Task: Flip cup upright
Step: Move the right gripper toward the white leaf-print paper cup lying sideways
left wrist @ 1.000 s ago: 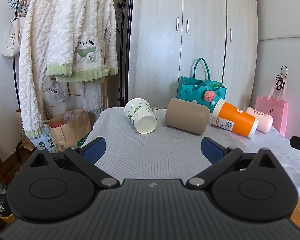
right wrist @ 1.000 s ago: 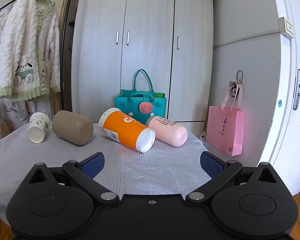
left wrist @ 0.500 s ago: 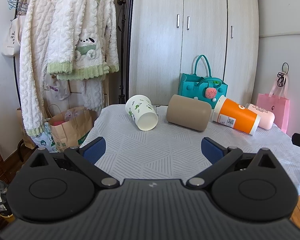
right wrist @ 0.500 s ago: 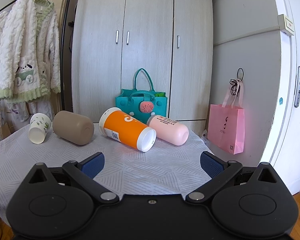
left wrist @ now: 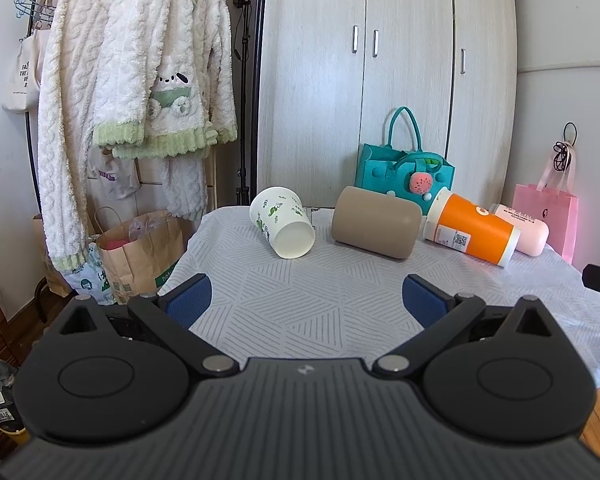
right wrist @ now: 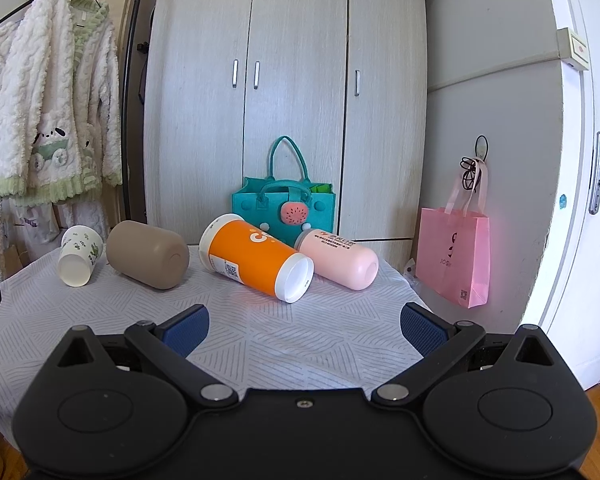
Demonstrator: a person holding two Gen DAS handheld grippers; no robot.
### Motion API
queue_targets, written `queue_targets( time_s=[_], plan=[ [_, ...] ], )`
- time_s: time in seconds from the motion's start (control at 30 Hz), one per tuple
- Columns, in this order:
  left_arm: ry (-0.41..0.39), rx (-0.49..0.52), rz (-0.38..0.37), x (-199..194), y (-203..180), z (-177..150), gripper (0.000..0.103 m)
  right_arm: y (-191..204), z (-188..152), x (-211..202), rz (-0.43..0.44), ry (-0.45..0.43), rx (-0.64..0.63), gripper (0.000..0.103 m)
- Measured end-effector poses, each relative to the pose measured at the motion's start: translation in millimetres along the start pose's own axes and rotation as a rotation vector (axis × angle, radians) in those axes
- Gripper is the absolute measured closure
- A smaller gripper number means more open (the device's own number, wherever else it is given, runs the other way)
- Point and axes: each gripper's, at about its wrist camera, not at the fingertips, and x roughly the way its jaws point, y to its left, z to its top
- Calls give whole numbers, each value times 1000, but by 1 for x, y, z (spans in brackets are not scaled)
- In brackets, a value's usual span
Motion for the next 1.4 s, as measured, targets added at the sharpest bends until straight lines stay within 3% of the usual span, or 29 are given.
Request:
queue_targets(
  time_s=[0.53, 0.67, 0.83, 1.07, 1.13, 1.4],
  plan=[
    [6, 3, -2, 1, 1, -1, 0, 2, -1, 2, 0, 20, -7, 0],
    [12, 11, 0, 0, 3, -1, 0, 1, 5, 0, 49, 22, -2, 0],
    [46, 34, 4, -3, 14, 13, 0, 0, 33, -3, 275, 21, -23, 0],
    [150, -10, -17, 14, 47, 46, 0, 8, 73, 35, 715, 162, 57, 0],
    [173, -27, -29, 20, 58, 50, 0, 21, 78, 49, 768, 236, 64, 0],
    [266, -164, -106, 52, 95, 57, 0, 100, 89, 78, 892, 406, -155, 0]
  ],
)
